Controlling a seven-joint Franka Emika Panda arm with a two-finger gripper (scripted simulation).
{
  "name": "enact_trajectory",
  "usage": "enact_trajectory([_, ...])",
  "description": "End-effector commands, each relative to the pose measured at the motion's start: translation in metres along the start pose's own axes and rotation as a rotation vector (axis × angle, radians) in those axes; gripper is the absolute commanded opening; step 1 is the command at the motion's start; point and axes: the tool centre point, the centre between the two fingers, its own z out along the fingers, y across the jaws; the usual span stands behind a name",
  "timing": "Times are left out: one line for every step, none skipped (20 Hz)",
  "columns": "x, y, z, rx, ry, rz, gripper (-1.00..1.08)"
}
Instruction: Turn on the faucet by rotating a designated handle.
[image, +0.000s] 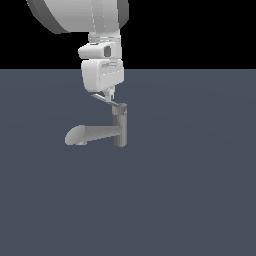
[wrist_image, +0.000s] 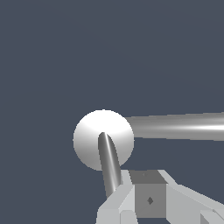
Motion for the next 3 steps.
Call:
enact_trajectory([-0.0516, 0.0195, 0.0167, -0.023, -0.006, -0.081, -1.00])
enact_trajectory([-0.0553, 0.0186, 0.0173, -0.024, -0.006, -0.083, -1.00])
enact_trajectory([-0.0553, 0.0186, 0.0173, -0.024, -0.006, -0.083, -1.00])
